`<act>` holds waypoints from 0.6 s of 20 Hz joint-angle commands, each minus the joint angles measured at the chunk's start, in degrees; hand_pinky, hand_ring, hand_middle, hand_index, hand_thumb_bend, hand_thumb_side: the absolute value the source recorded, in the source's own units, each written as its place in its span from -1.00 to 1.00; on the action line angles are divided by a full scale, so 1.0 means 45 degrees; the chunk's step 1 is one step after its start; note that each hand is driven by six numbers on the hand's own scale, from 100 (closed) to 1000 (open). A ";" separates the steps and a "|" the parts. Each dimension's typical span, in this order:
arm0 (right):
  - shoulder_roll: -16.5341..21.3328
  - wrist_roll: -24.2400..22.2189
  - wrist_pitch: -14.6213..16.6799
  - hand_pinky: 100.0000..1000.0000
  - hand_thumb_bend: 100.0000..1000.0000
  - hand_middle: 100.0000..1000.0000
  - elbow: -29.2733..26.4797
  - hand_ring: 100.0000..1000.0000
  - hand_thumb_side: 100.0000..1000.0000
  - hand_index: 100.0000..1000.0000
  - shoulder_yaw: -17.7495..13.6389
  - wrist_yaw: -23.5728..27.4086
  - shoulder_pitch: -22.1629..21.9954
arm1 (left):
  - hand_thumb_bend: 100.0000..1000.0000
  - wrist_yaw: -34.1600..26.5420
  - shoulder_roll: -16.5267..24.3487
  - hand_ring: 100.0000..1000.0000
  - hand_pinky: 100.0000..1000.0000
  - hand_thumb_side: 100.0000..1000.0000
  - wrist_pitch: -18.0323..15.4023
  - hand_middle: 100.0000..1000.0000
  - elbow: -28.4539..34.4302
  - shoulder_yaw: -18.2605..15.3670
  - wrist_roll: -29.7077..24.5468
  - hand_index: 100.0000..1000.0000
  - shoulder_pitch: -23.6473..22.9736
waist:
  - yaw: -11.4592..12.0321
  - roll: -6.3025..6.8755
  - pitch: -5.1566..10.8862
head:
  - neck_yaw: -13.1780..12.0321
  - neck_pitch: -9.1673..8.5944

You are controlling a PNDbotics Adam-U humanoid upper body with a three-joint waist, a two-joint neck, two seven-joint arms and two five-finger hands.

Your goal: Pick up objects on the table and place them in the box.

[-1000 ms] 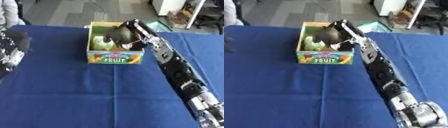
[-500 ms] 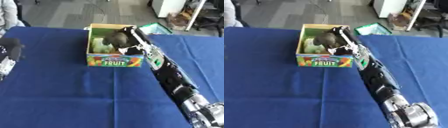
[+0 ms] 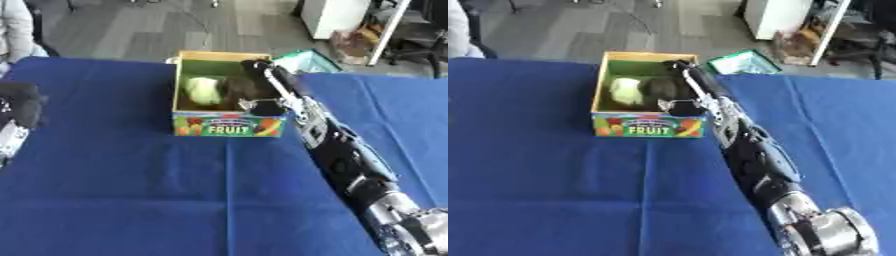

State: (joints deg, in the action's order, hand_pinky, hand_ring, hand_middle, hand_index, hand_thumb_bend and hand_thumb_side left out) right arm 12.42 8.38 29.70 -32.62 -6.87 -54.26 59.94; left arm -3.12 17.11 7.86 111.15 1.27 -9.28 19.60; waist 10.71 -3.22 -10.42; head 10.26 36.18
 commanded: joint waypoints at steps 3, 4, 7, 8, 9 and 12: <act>0.0337 -0.0068 0.0182 0.92 0.02 0.59 -0.0419 0.92 -0.34 0.84 -0.0056 0.0464 0.0262 | -0.47 0.0030 0.0116 0.50 0.26 -0.30 -0.0008 0.14 0.0218 -0.0036 0.0006 0.40 0.0127 | -0.0068 0.0091 0.0226 | -0.0014 -0.0137; 0.0345 -0.0202 0.0258 0.91 0.02 0.58 -0.0587 0.91 -0.34 0.84 -0.0036 0.0738 0.0276 | -0.47 0.0034 0.0111 0.50 0.26 -0.30 -0.0004 0.14 0.0211 -0.0044 0.0010 0.40 0.0111 | -0.0095 0.0092 0.0234 | -0.0034 -0.0138; 0.0383 -0.1041 0.0637 0.80 -0.02 0.43 -0.1307 0.80 -0.45 0.77 0.0154 0.2204 0.0313 | -0.47 0.0050 0.0105 0.50 0.26 -0.28 0.0011 0.14 0.0170 -0.0094 0.0039 0.40 0.0016 | -0.0249 0.0088 0.0279 | -0.0120 -0.0071; 0.0427 -0.1488 0.0786 0.77 -0.07 0.41 -0.1620 0.78 -0.46 0.75 0.0283 0.2887 0.0319 | -0.47 0.0056 0.0110 0.50 0.26 -0.28 0.0015 0.14 0.0155 -0.0123 0.0056 0.40 -0.0029 | -0.0320 0.0086 0.0286 | -0.0167 -0.0057; 0.0492 -0.1999 0.0888 0.75 -0.14 0.38 -0.1943 0.76 -0.49 0.74 0.0423 0.3620 0.0314 | -0.47 0.0065 0.0115 0.50 0.26 -0.27 0.0020 0.14 0.0137 -0.0159 0.0078 0.40 -0.0083 | -0.0395 0.0081 0.0289 | -0.0215 -0.0036; 0.0767 -0.3738 0.0814 0.67 -0.37 0.32 -0.3222 0.70 -0.63 0.71 0.0939 0.6252 0.0133 | -0.47 0.0097 0.0135 0.50 0.25 -0.25 0.0063 0.14 0.0038 -0.0318 0.0188 0.39 -0.0317 | -0.0662 0.0036 0.0306 | -0.0400 0.0110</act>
State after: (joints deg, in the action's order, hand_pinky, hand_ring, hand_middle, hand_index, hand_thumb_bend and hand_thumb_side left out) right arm 13.82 -5.70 33.26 -43.83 -3.43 -30.68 59.58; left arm -2.97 17.11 8.16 110.81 0.58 -8.81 17.81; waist 7.60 -3.33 -10.17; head 8.87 36.30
